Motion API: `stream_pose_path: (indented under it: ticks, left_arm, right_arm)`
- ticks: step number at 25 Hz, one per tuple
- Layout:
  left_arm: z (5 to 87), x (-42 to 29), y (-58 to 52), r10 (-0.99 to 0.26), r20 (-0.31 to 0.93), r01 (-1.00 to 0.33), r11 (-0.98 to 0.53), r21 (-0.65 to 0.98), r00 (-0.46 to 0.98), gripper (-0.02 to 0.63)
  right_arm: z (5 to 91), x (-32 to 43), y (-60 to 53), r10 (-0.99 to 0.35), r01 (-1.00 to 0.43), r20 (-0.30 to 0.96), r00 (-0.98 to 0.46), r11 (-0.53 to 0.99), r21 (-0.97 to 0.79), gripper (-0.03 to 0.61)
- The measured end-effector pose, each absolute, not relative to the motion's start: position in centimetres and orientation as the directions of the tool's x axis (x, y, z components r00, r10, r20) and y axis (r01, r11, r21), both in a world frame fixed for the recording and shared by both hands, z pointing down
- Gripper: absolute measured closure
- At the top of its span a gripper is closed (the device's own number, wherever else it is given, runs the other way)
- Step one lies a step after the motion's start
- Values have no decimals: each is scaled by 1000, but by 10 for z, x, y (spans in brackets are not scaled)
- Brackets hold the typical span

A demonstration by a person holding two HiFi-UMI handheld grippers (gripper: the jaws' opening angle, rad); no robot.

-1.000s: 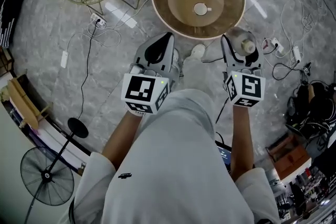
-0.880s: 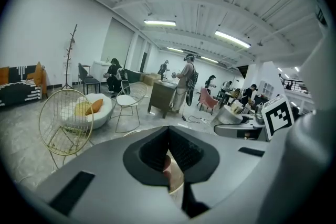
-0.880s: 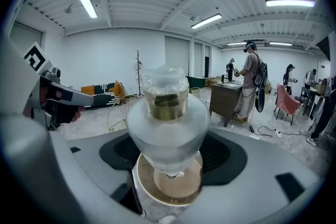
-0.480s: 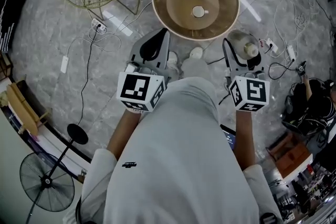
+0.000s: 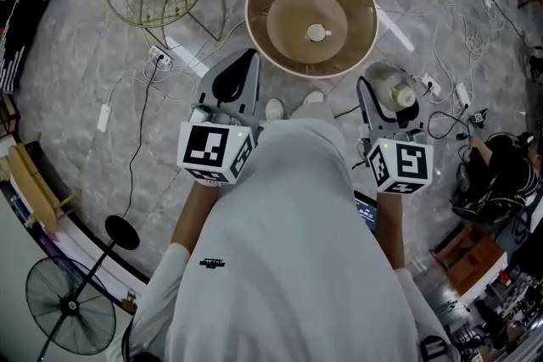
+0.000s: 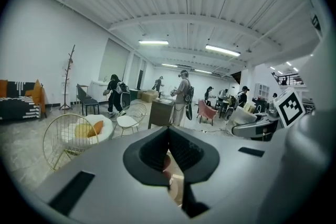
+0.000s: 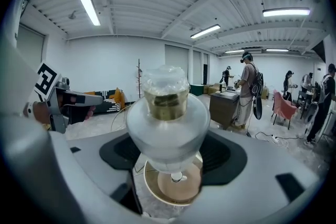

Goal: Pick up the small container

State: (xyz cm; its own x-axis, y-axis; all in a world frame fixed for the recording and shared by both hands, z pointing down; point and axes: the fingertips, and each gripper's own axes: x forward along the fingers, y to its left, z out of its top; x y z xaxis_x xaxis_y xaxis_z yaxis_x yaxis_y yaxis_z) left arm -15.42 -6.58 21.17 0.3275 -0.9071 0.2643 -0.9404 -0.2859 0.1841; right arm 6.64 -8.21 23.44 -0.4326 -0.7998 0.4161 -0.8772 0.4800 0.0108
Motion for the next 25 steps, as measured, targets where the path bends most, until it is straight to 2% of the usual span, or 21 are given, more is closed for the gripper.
stream_pose_path:
  ticks: [9, 25]
  left_arm:
    - [193, -155, -53, -917, 221, -941, -311, 129, 333, 595]
    - [179, -147, -38, -917, 197, -935, -322, 148, 347, 596]
  right_arm:
    - [213, 73, -59, -815, -879, 386, -432, 477, 24, 245]
    - [202, 66, -43, -811, -870, 371, -451, 493, 21, 245]
